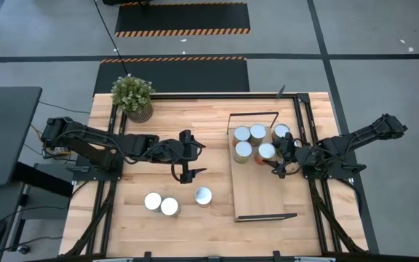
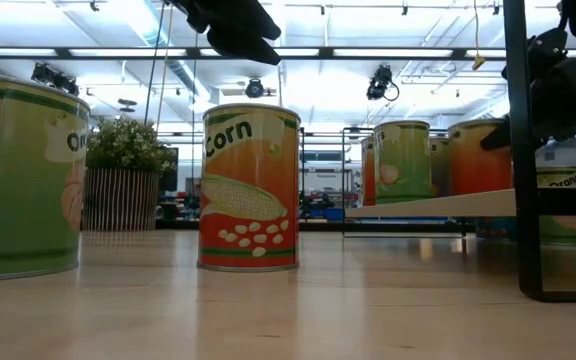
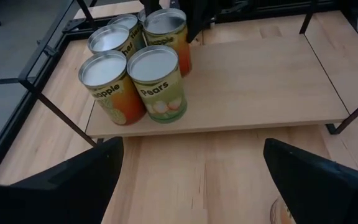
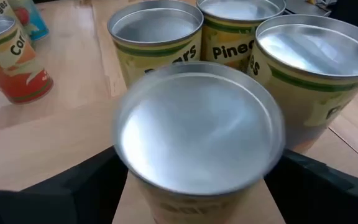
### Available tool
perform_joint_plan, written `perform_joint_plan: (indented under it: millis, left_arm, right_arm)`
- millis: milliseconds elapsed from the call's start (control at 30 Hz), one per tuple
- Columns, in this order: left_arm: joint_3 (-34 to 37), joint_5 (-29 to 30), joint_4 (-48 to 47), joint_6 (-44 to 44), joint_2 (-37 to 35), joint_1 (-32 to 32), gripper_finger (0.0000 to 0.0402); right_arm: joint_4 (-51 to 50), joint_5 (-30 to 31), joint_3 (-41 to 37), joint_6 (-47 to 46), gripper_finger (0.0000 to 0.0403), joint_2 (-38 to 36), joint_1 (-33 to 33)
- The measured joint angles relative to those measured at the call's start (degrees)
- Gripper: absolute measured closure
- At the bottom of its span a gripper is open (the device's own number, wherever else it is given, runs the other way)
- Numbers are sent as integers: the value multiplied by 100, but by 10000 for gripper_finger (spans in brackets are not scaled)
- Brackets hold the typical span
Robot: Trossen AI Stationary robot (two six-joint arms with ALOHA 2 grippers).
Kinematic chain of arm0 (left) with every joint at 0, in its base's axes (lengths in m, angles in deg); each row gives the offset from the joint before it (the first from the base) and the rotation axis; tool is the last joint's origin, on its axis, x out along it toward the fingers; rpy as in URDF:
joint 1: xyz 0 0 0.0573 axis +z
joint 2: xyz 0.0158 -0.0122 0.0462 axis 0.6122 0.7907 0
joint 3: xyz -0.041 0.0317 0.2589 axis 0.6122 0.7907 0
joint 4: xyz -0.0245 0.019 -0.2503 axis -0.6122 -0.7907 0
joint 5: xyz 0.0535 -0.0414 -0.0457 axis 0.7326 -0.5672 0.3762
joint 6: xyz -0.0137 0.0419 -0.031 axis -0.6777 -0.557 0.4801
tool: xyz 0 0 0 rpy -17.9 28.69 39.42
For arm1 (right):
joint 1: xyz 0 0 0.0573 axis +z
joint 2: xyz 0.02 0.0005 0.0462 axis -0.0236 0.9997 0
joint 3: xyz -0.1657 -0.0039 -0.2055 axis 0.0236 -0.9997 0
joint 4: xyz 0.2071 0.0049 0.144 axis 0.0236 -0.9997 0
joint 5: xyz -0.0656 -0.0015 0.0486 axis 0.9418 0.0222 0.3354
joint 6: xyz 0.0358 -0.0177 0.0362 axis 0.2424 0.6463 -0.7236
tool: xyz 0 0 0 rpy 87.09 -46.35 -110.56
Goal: Pick and place cans onto a shelf
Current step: Put the canned pineapple on the shelf
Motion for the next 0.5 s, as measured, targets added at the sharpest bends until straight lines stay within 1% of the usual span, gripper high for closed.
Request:
perform_joint_plan:
  millis: [133,300,500]
  left_arm:
    - [0,-2,-2,-20,0,0,8]
    - [-2,-2,-2,-23,0,0,8]
    - [-2,0,-2,-36,0,0,8]
  right_arm:
    - [-98,25,142,65,48,5,-1]
    - [-173,251,280,310,49,7,-2]
    - [-236,109,455,380,49,7,-2]
